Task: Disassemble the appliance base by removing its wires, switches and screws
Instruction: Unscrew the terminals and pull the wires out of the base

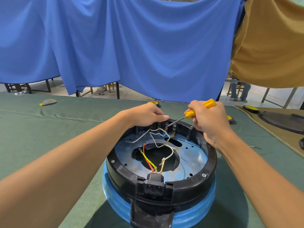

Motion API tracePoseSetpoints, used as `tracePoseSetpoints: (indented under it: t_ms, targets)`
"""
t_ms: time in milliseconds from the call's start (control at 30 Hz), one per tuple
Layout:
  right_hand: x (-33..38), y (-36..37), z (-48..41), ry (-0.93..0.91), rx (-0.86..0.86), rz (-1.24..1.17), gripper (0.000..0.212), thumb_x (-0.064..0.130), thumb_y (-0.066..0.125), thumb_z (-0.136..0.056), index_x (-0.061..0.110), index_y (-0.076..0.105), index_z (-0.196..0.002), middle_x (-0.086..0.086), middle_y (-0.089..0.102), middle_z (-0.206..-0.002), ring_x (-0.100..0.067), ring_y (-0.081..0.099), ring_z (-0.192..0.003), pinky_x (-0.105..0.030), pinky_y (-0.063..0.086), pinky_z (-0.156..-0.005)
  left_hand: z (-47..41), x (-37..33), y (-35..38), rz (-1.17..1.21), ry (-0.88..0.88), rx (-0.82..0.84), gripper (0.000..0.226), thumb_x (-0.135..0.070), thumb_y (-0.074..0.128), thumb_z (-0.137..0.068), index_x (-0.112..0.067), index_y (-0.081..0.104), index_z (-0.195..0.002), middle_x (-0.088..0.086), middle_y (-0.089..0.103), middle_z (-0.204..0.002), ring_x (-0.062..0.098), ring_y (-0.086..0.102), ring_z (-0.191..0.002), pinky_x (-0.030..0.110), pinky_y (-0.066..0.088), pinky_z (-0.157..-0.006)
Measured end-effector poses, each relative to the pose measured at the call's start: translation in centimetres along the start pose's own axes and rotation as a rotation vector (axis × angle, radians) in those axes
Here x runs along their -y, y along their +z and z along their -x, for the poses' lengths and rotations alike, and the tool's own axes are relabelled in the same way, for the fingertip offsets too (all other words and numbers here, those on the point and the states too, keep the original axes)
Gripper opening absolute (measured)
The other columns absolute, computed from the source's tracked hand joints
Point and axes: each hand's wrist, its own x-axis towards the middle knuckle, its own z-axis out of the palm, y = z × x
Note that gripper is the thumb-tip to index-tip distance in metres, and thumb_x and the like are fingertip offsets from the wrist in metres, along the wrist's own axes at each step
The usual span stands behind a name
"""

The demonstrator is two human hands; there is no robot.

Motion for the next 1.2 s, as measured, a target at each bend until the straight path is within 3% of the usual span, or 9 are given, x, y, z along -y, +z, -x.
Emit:
tracePoseSetpoints:
  t_ms: [233, 367, 467, 600, 733, 867, 1067, 1200]
  targets:
    - [0.0, -0.1, -0.1, 0.038, -0.011, -0.005, 0.035, 0.016, 0.062, -0.081, 0.011, 0.065, -0.046, 0.0, 0.06, -0.049, -0.013, 0.051, -0.049, -0.027, 0.043, -0.053, 0.0, -0.1, 0.0, -0.011, 0.002, -0.001, 0.044, -0.037, 0.049, -0.099, -0.008, 0.044, -0.066, 0.001, 0.024, -0.06, 0.012, 0.025, -0.048, 0.017, 0.023, -0.043]
    - [0.7, 0.3, -1.0, 0.103, 0.038, 0.008, 0.018, 0.013, 0.058, -0.08, -0.001, 0.063, -0.069, 0.0, 0.055, -0.045, -0.013, 0.04, -0.045, -0.02, 0.031, -0.041, 0.0, -0.1, 0.0, -0.017, -0.005, 0.0, 0.043, -0.038, 0.048, -0.099, -0.007, 0.053, -0.069, 0.0, 0.027, -0.059, 0.007, 0.027, -0.045, 0.014, 0.025, -0.042]
    - [1.5, 1.1, -2.2, 0.144, 0.088, 0.045, 0.014, 0.009, 0.053, -0.079, 0.005, 0.052, -0.065, -0.006, 0.051, -0.049, -0.015, 0.029, -0.041, -0.02, 0.023, -0.039, -0.2, 0.0, 0.0, -0.015, -0.004, -0.006, 0.043, -0.037, 0.048, -0.099, -0.004, 0.057, -0.072, -0.003, 0.026, -0.057, 0.006, 0.027, -0.042, 0.014, 0.026, -0.043]
    - [2.1, 2.3, -3.6, 0.203, 0.134, 0.105, 0.011, 0.007, 0.05, -0.078, 0.009, 0.044, -0.068, -0.005, 0.046, -0.047, -0.014, 0.023, -0.038, -0.019, 0.019, -0.04, -0.2, 0.1, 0.0, -0.027, -0.001, 0.007, 0.045, -0.037, 0.048, -0.1, -0.01, 0.042, -0.065, -0.001, 0.023, -0.059, 0.011, 0.024, -0.048, 0.021, 0.024, -0.048]
    - [1.7, 2.7, -4.3, 0.273, 0.15, 0.1, 0.014, 0.005, 0.047, -0.079, 0.013, 0.039, -0.071, -0.008, 0.041, -0.053, -0.013, 0.02, -0.04, -0.018, 0.017, -0.041, -0.2, 0.1, 0.1, -0.03, 0.003, 0.008, 0.046, -0.036, 0.048, -0.1, -0.011, 0.04, -0.062, 0.0, 0.023, -0.06, 0.012, 0.024, -0.05, 0.022, 0.023, -0.049]
    - [1.5, 3.0, -4.8, 0.296, 0.139, 0.086, 0.014, 0.004, 0.046, -0.079, 0.013, 0.038, -0.072, -0.002, 0.038, -0.036, -0.012, 0.019, -0.036, -0.019, 0.017, -0.043, -0.2, 0.2, 0.0, -0.022, 0.007, 0.003, 0.047, -0.035, 0.049, -0.099, -0.011, 0.04, -0.06, -0.001, 0.023, -0.059, 0.011, 0.023, -0.049, 0.018, 0.023, -0.044]
    - [0.9, 3.1, -4.5, 0.27, 0.042, 0.068, 0.005, 0.007, 0.047, -0.077, 0.01, 0.044, -0.08, -0.009, 0.046, -0.064, -0.016, 0.027, -0.047, -0.024, 0.023, -0.045, -0.2, 0.1, 0.0, -0.039, -0.002, -0.002, 0.044, -0.038, 0.048, -0.099, -0.009, 0.04, -0.067, -0.001, 0.021, -0.06, 0.012, 0.022, -0.049, 0.021, 0.022, -0.045]
    - [0.0, 2.3, -4.0, 0.223, -0.026, -0.018, 0.011, 0.009, 0.05, -0.074, 0.013, 0.041, -0.07, -0.004, 0.043, -0.048, -0.012, 0.031, -0.037, -0.025, 0.025, -0.047, -0.1, 0.1, 0.0, -0.031, 0.014, -0.008, 0.048, -0.036, 0.049, -0.099, -0.011, 0.037, -0.061, -0.001, 0.021, -0.058, 0.01, 0.022, -0.044, 0.017, 0.023, -0.042]
